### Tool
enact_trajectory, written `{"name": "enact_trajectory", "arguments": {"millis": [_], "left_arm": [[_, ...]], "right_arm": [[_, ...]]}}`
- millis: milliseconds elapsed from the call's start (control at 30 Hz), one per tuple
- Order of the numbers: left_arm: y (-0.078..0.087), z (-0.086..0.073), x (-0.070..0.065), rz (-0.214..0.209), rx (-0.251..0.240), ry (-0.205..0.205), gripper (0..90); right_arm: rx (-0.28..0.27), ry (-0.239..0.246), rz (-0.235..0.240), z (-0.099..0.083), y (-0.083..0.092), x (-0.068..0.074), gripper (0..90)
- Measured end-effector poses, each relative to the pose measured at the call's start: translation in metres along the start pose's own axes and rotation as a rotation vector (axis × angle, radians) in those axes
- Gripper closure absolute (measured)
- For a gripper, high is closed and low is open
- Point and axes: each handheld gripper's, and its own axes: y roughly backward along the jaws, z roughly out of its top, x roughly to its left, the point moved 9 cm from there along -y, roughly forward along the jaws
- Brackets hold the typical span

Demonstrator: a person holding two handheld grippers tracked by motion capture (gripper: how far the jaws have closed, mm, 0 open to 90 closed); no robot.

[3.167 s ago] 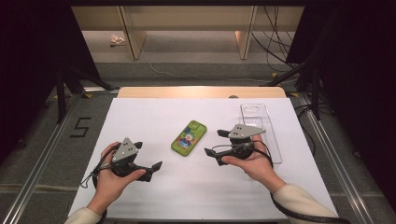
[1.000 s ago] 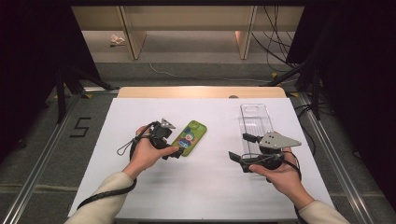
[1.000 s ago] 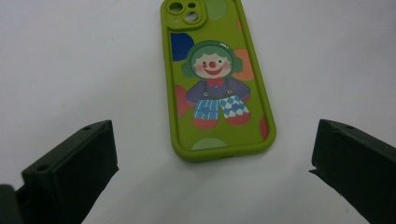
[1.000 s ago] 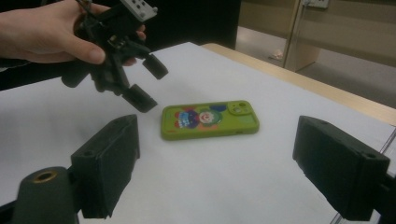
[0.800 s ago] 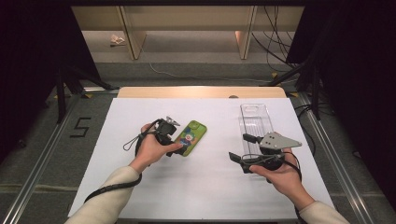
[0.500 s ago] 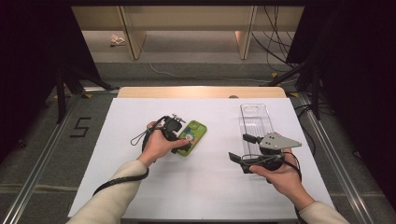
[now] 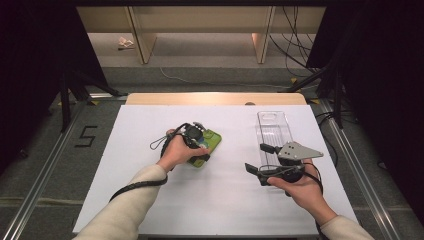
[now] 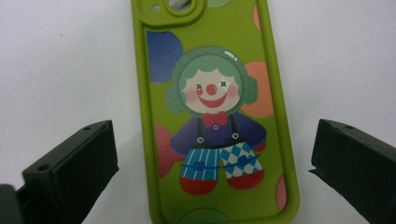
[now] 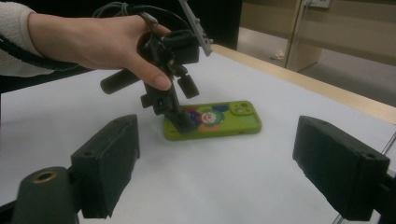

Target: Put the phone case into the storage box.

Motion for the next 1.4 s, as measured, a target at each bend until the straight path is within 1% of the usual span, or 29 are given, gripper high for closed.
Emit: {"name": "enact_trajectory", "arguments": {"millis": [67, 133, 267, 467, 500, 667, 700, 833, 933, 1167, 1400], "left_arm": [[-0.003, -0.001, 0.002, 0.009, 0.018, -0.008, 0.0], [-0.005, -0.001, 0.003, 0.008, 0.027, -0.004, 0.0], [-0.007, -0.002, 0.004, 0.007, 0.037, 0.006, 0.2], [-0.010, -0.002, 0.004, 0.007, 0.050, 0.006, 0.7], [-0.011, -0.003, 0.003, 0.007, 0.062, -0.001, 0.7], [-0.013, -0.003, 0.002, 0.008, 0.080, -0.010, 0.8], [-0.014, -0.004, 0.001, 0.006, 0.092, -0.014, 0.8], [-0.015, -0.002, 0.001, 0.010, 0.100, -0.017, 1.1], [-0.016, -0.002, 0.001, 0.004, 0.107, -0.022, 1.2], [-0.016, -0.002, 0.001, -0.010, 0.125, -0.021, 1.6], [-0.017, -0.001, 0.002, -0.017, 0.151, -0.036, 1.5]], "right_arm": [[-0.002, -0.001, 0.001, 0.000, 0.000, 0.000, 15.8], [-0.003, -0.001, 0.001, 0.001, 0.000, 0.000, 15.9], [-0.001, 0.000, 0.001, 0.000, 0.000, 0.000, 15.8], [-0.001, -0.001, 0.003, 0.000, 0.000, 0.000, 15.8], [-0.001, -0.002, 0.004, 0.000, 0.000, 0.001, 15.8], [0.002, -0.002, 0.006, -0.001, -0.001, 0.001, 15.9], [0.002, -0.002, 0.007, -0.001, -0.001, 0.001, 15.9], [0.002, -0.002, 0.007, -0.001, -0.001, 0.001, 15.9], [0.003, -0.002, 0.005, -0.001, -0.001, 0.000, 15.8], [0.005, -0.003, 0.010, -0.001, -0.002, 0.001, 15.8], [0.016, -0.003, 0.012, -0.003, -0.002, 0.001, 15.8]]}}
